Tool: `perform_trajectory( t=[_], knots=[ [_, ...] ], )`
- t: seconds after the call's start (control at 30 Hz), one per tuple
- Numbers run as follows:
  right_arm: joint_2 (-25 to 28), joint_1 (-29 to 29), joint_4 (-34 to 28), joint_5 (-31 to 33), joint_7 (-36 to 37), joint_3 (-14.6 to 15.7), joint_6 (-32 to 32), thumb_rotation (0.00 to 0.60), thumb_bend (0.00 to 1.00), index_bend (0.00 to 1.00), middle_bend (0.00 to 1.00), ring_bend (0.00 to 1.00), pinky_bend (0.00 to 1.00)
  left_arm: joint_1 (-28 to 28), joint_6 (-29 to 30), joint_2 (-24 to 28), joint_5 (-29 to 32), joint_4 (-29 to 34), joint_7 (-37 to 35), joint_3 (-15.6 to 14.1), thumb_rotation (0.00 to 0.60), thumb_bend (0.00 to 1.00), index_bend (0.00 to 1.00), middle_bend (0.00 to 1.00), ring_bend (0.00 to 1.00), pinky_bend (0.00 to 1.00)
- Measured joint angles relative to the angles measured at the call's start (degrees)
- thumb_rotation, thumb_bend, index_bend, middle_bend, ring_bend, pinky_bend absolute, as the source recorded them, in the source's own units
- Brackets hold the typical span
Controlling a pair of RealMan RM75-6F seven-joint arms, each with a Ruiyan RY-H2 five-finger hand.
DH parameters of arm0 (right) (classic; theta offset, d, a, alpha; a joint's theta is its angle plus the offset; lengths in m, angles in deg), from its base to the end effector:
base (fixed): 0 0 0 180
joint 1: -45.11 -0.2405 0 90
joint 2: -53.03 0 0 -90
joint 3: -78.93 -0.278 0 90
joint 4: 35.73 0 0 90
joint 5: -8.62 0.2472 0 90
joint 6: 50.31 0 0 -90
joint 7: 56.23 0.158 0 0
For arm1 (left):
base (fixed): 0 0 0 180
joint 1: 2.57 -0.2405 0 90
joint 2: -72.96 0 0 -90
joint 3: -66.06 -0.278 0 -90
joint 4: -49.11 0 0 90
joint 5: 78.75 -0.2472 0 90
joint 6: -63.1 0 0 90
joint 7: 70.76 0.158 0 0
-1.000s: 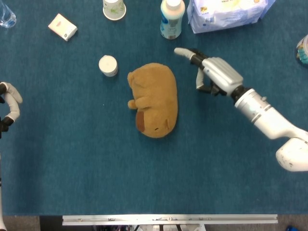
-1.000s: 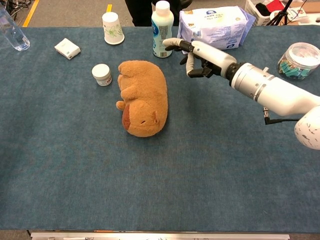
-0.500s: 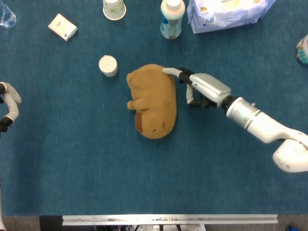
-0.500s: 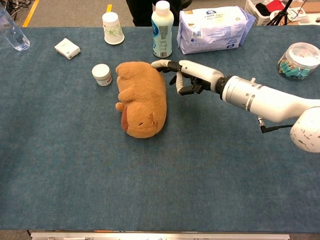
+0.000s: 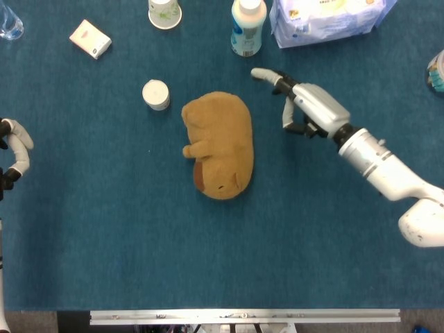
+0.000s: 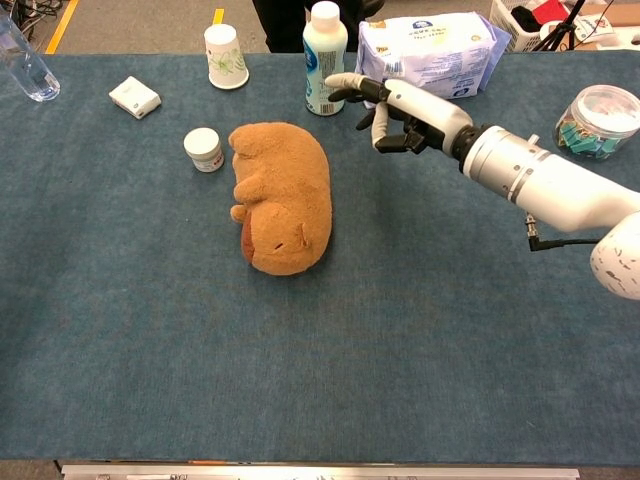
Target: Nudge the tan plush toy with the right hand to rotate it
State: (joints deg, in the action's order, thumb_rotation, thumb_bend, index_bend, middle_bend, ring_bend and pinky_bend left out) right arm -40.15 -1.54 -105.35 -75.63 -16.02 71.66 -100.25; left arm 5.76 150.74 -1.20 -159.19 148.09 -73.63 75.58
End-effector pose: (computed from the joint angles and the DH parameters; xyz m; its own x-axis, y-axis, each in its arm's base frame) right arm -0.1535 -0.3960 -0.0868 -0.1032 -0.5771 0.8102 -0.9028 -0.2876 -0.3198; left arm -0.2841 0.2393 0.0958 0.0417 -0.1373 0.9897 0.9990 -0.0129 -0.0439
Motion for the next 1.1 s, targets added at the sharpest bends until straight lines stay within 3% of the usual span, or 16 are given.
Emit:
perform_trajectory(
  t=[0.37, 0.6, 0.8, 1.1],
  knots=[
    [-1.83, -3.91, 1.65, -2.72, 7.87, 3.22, 8.12, 0.600, 1.00, 0.09, 0.15, 0.07, 0.22, -0.26, 0.63, 0.44, -0.36, 0.43, -0.71, 0.18, 0.600, 0.71, 0.66, 0.62, 0.42, 0.56],
    [0.40, -3.54, 0.06, -4.43, 8.61, 3.48, 4.21, 0.600, 1.00, 0.09, 0.17, 0.07, 0.22, -0.20, 0.48, 0.30, -0.38, 0.34, -0.36, 0.07, 0.600, 0.71, 0.66, 0.62, 0.42, 0.56],
    [4.27, -0.66, -4.06, -5.27, 1.33, 2.90, -4.36, 0.600, 1.00, 0.11, 0.18, 0.07, 0.22, -0.12, 0.38, 0.13, -0.43, 0.24, -0.21, 0.02, 0.600, 0.71, 0.66, 0.62, 0.42, 0.56],
    [11.44, 6.56, -13.72, -6.32, -18.96, 2.77, -17.04, 0.600, 0.99, 0.16, 0.19, 0.07, 0.22, 0.25, -0.16, -0.23, -0.37, -0.10, -0.03, 0.02, 0.600, 0.71, 0.66, 0.62, 0.42, 0.56]
  ],
)
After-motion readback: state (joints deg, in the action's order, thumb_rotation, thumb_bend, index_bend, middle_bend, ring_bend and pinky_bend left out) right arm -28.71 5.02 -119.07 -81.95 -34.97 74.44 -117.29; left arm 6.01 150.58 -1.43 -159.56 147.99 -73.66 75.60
